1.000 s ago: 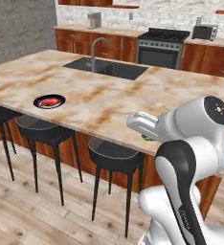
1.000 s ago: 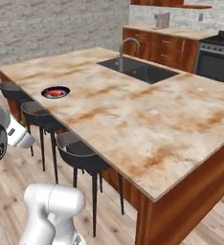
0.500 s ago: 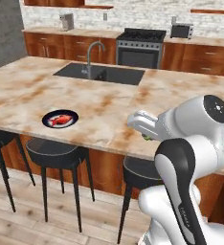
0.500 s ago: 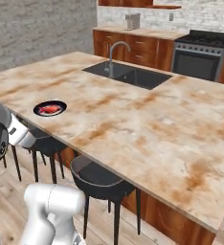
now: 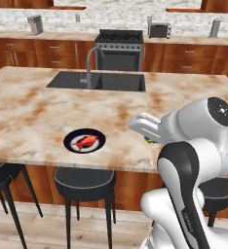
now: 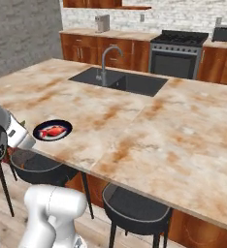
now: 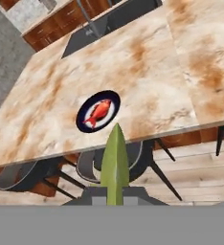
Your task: Take the lemon wedge from the fridge and place it on the plate with fish on the dining counter.
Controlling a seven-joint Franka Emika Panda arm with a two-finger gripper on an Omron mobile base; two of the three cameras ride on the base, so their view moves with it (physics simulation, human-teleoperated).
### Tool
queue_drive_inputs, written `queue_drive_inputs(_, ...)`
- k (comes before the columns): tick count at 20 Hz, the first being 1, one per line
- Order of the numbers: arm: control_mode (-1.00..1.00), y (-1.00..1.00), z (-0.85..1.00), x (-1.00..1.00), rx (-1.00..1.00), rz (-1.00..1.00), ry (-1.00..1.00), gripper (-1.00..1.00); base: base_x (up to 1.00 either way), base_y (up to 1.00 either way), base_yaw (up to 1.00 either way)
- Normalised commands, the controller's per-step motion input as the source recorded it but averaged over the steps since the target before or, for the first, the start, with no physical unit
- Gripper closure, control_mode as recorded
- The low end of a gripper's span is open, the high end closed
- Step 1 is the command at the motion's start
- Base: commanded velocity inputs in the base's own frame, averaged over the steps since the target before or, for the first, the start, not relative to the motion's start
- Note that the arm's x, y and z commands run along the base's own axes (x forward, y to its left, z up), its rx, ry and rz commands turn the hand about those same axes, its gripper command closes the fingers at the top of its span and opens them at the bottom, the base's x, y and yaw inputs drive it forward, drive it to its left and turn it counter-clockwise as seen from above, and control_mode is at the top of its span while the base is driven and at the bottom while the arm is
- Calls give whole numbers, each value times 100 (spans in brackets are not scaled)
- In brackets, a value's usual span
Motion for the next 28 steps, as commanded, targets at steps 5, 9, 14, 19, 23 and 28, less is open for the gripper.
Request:
queue_drive_inputs(5, 100, 0, 0, 0, 0, 0, 0, 100, 100, 90, -39)
queue_drive_inputs(9, -100, 21, -13, 50, -7, -12, 21, 100, 50, 32, -18)
queue_drive_inputs(14, -100, 85, -55, 100, -12, -12, 39, 100, 0, 0, 0)
queue_drive_inputs(19, -100, 95, -67, 100, -4, -7, 21, 100, 0, 0, 0)
queue_drive_inputs(23, -100, 31, -66, 97, 16, -1, 0, 100, 0, 0, 0)
queue_drive_inputs(28, -100, 0, -44, 57, 31, 0, -15, 100, 0, 0, 0)
